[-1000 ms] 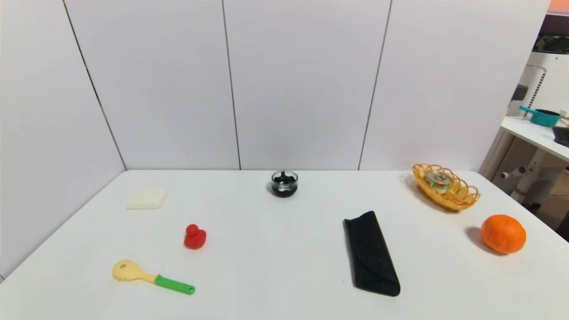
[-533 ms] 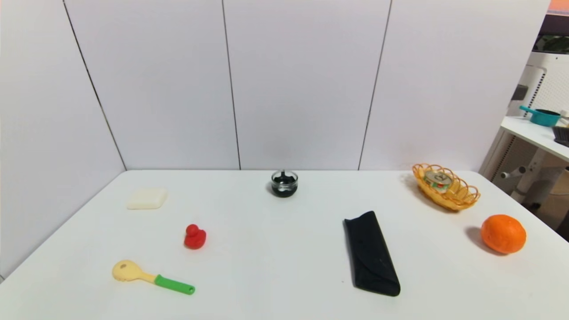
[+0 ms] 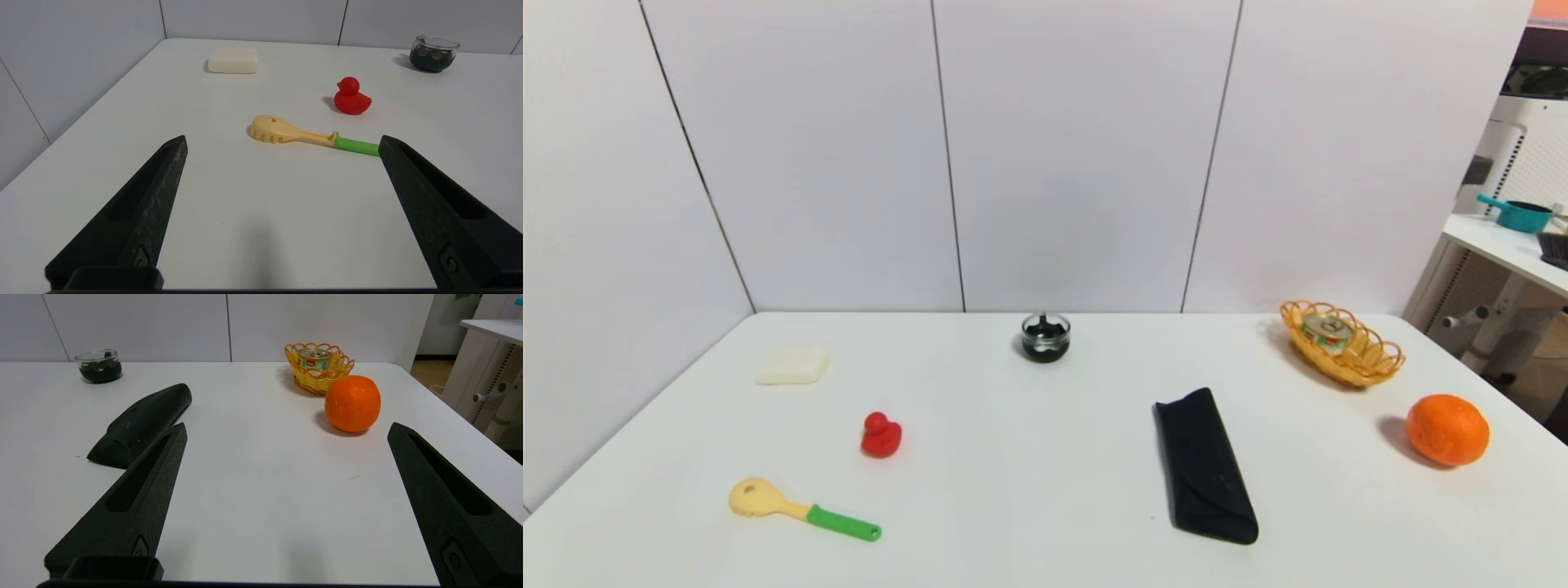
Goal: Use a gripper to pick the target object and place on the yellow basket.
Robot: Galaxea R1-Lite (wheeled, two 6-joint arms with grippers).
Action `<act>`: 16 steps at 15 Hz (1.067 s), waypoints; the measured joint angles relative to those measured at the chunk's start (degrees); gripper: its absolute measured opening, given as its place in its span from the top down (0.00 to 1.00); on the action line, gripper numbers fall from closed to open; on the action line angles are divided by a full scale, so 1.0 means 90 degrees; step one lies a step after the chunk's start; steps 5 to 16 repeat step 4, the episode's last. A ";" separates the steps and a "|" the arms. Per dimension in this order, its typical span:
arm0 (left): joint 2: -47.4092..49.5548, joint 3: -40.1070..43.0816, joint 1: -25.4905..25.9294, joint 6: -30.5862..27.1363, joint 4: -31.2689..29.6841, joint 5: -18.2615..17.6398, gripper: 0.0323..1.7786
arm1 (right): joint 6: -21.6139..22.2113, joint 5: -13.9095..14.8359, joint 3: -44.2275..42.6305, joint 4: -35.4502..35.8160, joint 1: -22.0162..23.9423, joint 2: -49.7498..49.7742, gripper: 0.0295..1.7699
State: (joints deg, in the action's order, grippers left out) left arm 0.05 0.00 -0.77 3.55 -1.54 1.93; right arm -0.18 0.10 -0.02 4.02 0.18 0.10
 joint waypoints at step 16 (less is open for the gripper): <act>0.0000 0.0000 -0.0003 0.0004 0.0000 0.0003 0.05 | 0.0060 0.0035 0.0003 -0.0012 0.0000 0.0001 0.04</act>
